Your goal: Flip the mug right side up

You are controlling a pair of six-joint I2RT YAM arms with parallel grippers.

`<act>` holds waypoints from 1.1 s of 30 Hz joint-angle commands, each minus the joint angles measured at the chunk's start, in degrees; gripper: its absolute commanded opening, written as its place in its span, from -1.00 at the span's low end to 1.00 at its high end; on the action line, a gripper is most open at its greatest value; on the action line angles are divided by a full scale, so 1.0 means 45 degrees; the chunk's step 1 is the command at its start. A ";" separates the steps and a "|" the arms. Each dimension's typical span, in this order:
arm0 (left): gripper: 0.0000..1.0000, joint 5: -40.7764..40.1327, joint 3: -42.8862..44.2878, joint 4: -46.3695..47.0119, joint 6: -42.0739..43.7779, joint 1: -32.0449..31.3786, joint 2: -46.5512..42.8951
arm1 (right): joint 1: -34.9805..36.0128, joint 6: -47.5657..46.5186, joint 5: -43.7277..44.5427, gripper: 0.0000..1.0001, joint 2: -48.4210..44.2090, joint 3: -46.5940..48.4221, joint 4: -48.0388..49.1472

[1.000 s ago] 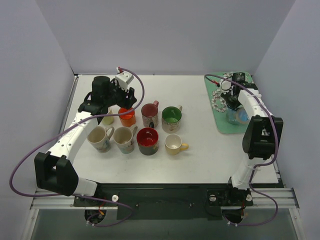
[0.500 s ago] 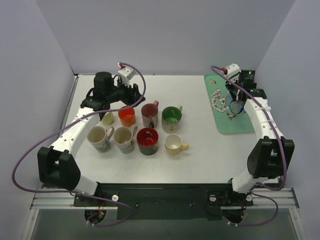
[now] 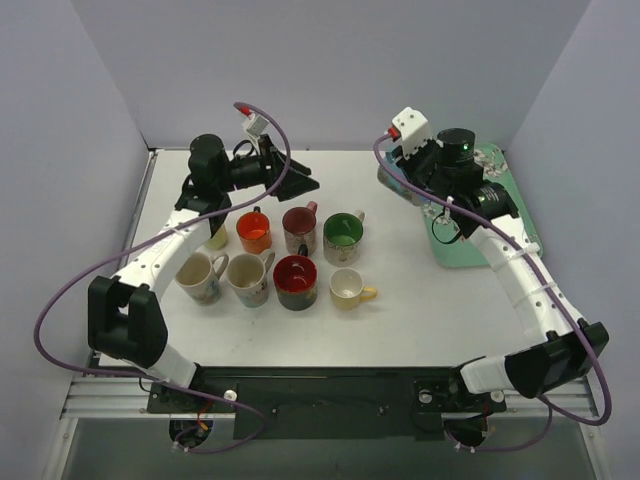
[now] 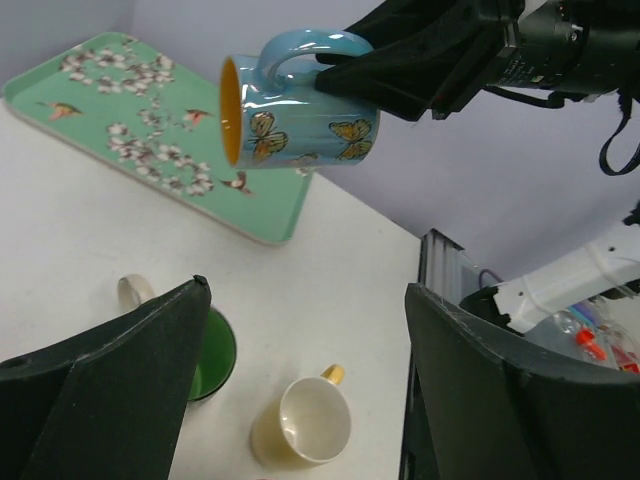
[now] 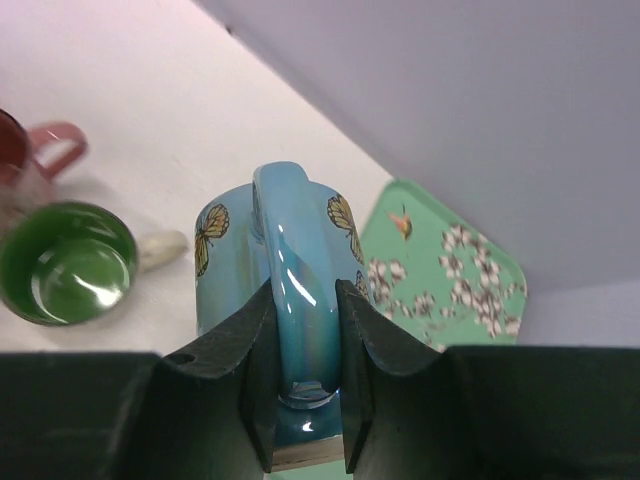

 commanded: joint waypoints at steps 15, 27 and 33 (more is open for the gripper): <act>0.80 0.0702 -0.0437 0.4641 -0.3009 -0.0345 0.0371 | 0.2514 0.2678 -0.4941 -1.00 -0.0675 0.1386 0.5479; 0.33 0.2322 -0.0418 0.4292 -0.2169 -0.0716 0.0370 | 0.2514 0.3594 -0.6879 -1.00 0.0144 0.1776 0.6297; -0.54 0.2264 -0.0573 0.4621 -0.2344 -0.0736 0.0274 | 0.2125 0.5564 -0.7504 -1.00 0.0749 0.1504 0.8365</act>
